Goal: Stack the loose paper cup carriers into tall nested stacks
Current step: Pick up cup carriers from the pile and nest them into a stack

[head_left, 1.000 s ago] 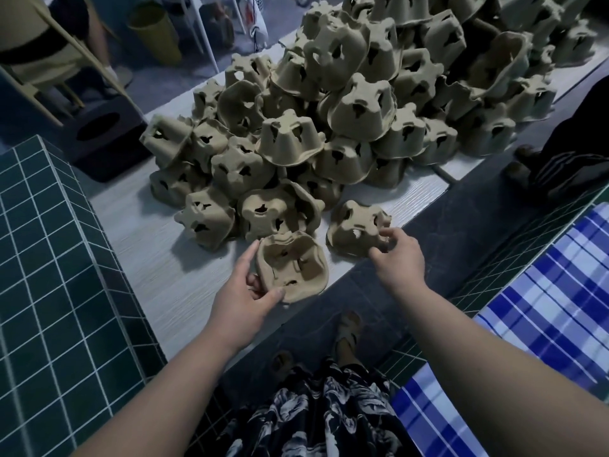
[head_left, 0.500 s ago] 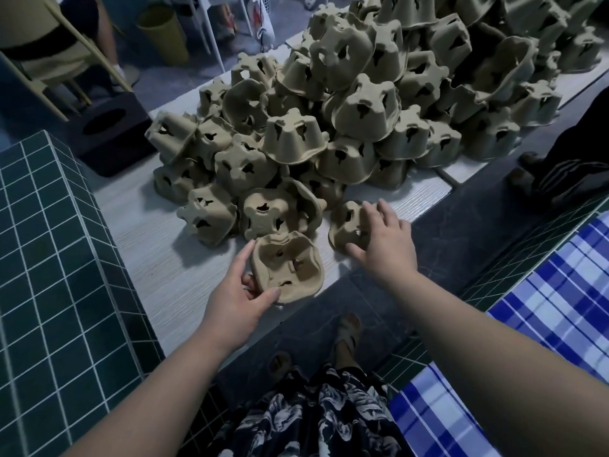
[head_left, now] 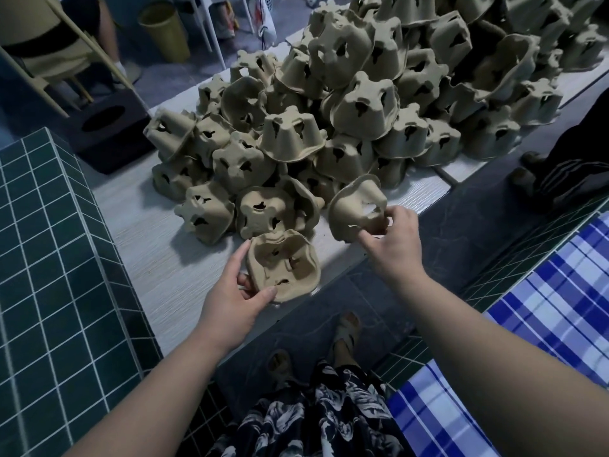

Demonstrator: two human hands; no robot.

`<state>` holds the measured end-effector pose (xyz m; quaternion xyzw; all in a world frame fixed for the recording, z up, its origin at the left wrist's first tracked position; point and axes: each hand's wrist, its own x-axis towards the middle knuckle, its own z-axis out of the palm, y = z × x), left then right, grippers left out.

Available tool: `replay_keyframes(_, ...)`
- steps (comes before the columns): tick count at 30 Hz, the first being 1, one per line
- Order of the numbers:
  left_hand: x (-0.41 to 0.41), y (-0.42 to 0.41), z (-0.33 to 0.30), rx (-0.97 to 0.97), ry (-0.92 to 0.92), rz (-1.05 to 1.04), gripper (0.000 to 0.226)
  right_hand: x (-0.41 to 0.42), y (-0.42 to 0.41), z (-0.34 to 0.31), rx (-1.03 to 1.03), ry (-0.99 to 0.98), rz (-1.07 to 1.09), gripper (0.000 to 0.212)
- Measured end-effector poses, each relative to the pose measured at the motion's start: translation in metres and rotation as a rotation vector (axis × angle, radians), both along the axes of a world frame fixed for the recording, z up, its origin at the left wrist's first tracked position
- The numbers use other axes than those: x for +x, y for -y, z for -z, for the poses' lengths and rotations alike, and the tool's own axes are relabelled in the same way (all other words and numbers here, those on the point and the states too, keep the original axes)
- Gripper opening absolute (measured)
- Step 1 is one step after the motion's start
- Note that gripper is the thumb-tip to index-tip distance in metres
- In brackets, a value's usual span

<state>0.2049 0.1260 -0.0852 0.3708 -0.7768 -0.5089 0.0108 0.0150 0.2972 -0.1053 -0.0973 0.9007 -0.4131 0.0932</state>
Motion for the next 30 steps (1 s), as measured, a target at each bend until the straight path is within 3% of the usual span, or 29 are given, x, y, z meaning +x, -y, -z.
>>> replay_keyframes(3, 0.001, 0.002, 0.002, -0.002, 0.007, 0.000, 0.085, 0.005, 0.005, 0.002, -0.075, 0.061, -0.037, 0.047)
replay_keyframes(8, 0.002, 0.004, 0.003, 0.013, -0.016, 0.000, 0.084, 0.010, 0.001, 0.013, -0.003, 0.111, -0.158, 0.039)
replay_keyframes(12, 0.003, 0.004, 0.005, 0.021, -0.014, 0.001, 0.086, 0.010, -0.002, 0.011, -0.191, 0.362, -0.101, 0.060)
replay_keyframes(14, 0.003, 0.004, 0.007, 0.029, -0.016, 0.001, 0.086, 0.009, 0.000, 0.009, -0.206, 0.385, -0.034, 0.070)
replay_keyframes(20, 0.004, 0.006, 0.011, 0.043, -0.035, -0.012, 0.086, 0.015, -0.002, -0.002, -0.229, 0.374, 0.049, 0.027)
replay_keyframes(24, 0.009, 0.007, 0.012, 0.052, -0.042, -0.018, 0.086, 0.024, -0.004, -0.022, -0.398, 0.337, 0.169, 0.016)
replay_keyframes(27, 0.014, 0.008, 0.012, 0.081, -0.050, -0.035, 0.086, 0.040, 0.001, -0.041, -0.551, 0.396, 0.046, 0.004)
replay_keyframes(30, 0.019, 0.010, 0.011, 0.089, -0.043, -0.048, 0.083, 0.061, 0.016, -0.044, -0.526, 0.430, -0.159, 0.014)
